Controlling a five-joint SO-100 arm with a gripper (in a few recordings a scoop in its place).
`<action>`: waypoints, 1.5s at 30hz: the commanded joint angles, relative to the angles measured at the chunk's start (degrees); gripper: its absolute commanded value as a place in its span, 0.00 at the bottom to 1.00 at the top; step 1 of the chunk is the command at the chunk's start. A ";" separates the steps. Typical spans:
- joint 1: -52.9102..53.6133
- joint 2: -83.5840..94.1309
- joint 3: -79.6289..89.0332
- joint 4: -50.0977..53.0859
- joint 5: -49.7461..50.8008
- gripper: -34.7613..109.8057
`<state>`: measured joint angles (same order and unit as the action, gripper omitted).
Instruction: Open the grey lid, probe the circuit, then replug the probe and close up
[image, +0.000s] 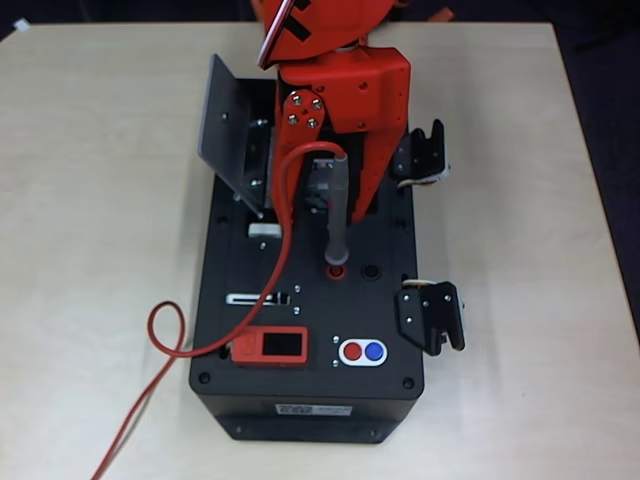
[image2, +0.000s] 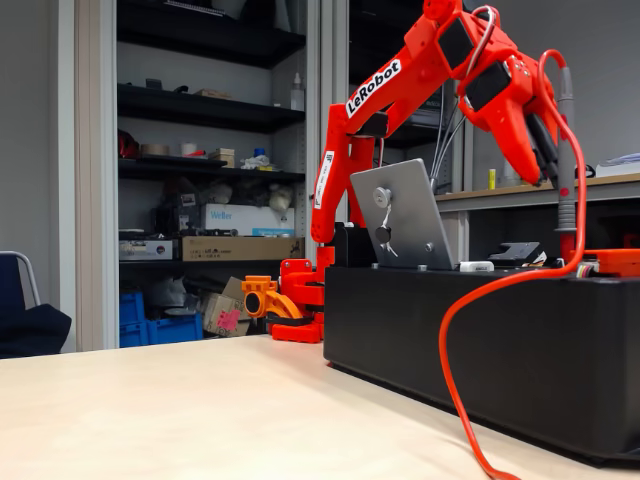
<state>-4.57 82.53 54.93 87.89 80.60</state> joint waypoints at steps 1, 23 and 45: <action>-1.05 0.26 -0.09 -0.97 1.85 0.37; -2.72 -3.78 0.18 -6.50 6.24 0.32; 0.53 -4.66 -2.02 -3.25 0.88 0.24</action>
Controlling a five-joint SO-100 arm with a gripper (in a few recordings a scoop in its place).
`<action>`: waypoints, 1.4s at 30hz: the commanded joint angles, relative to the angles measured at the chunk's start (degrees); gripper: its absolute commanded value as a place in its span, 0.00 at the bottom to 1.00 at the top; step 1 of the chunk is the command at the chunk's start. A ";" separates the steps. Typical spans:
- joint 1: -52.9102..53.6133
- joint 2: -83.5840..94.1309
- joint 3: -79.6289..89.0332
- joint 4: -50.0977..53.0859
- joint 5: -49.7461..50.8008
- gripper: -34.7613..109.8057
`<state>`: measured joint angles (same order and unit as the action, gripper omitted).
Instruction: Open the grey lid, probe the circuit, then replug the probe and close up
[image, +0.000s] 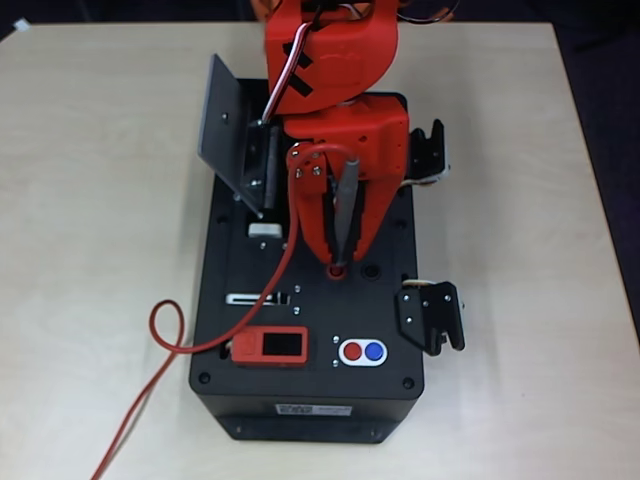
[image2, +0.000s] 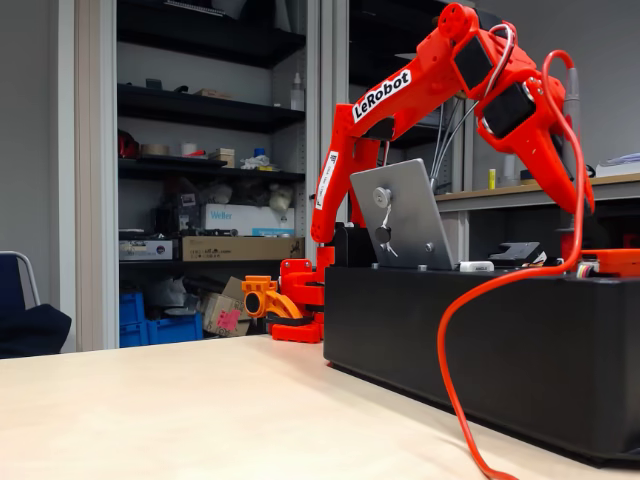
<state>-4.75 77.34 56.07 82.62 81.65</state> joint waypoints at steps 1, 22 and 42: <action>0.70 0.26 -4.13 2.81 -0.18 0.24; 1.41 -0.53 -17.31 10.46 -0.35 0.24; 2.11 9.23 -11.87 19.69 -2.46 0.24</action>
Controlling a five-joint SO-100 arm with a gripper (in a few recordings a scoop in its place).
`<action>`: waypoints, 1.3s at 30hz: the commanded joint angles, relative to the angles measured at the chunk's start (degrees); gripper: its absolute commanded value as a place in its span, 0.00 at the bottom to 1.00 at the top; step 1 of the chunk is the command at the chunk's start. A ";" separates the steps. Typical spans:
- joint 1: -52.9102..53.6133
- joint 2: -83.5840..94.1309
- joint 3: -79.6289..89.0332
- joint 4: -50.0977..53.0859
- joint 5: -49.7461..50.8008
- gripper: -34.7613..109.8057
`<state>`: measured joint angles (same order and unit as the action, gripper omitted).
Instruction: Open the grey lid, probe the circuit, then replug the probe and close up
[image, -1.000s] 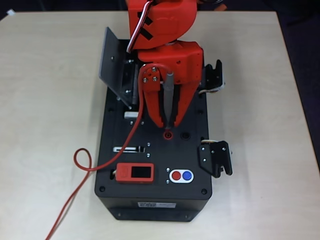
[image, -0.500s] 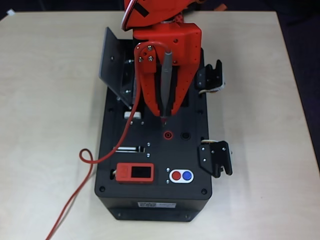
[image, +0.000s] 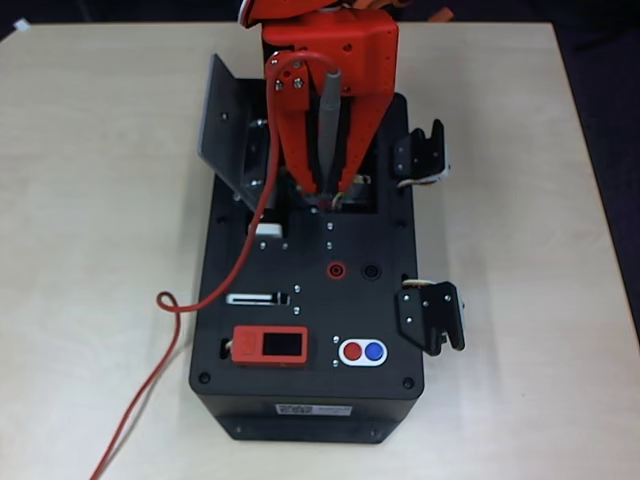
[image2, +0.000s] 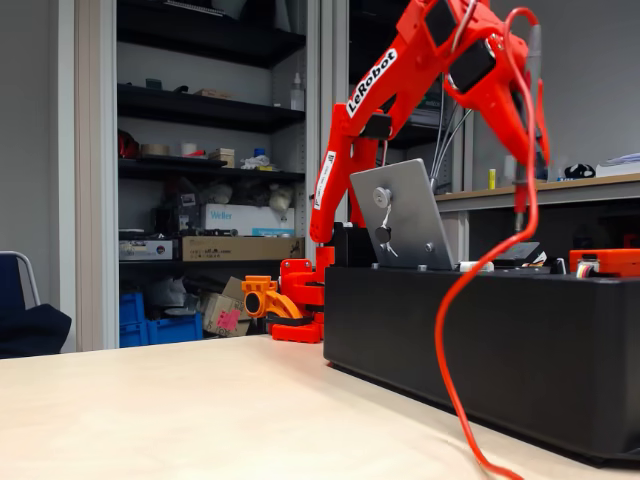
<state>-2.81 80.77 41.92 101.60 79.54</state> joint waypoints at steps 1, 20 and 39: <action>0.26 6.86 3.52 0.70 -0.62 0.24; 0.70 34.45 42.10 -11.78 -3.96 0.24; 1.85 49.13 61.79 -19.16 -5.10 0.24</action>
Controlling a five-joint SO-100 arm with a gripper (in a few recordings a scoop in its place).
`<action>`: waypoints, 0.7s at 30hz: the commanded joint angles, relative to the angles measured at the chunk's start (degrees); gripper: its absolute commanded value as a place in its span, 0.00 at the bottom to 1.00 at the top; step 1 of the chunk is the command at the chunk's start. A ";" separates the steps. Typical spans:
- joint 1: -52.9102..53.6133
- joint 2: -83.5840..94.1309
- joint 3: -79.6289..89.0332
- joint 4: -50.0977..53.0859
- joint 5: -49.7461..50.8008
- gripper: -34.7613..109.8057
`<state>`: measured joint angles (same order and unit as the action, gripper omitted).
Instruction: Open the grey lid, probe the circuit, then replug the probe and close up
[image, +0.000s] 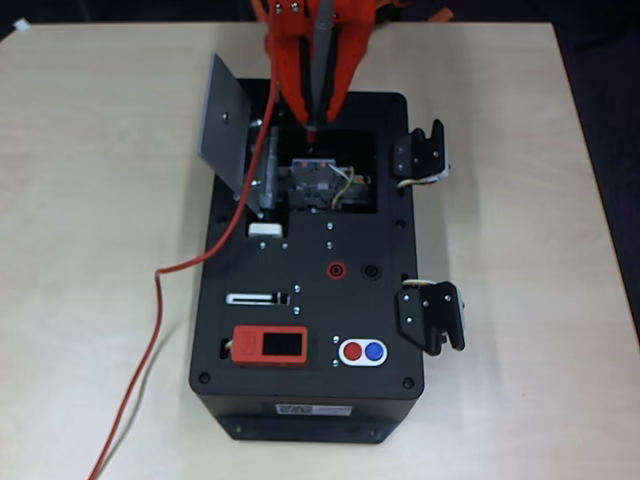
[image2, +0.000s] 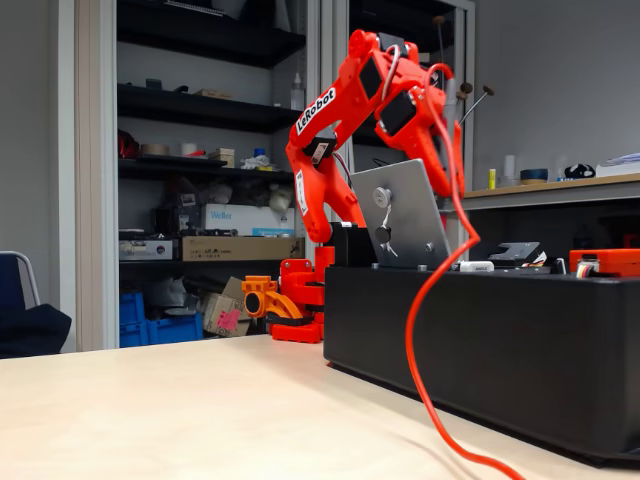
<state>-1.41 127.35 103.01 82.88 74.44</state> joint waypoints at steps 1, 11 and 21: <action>0.62 2.72 0.88 -0.62 -0.18 0.24; 1.67 3.25 4.04 -3.69 -0.97 0.24; 1.93 4.22 6.77 -5.27 -1.14 0.24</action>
<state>-0.44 129.64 109.07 77.78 73.39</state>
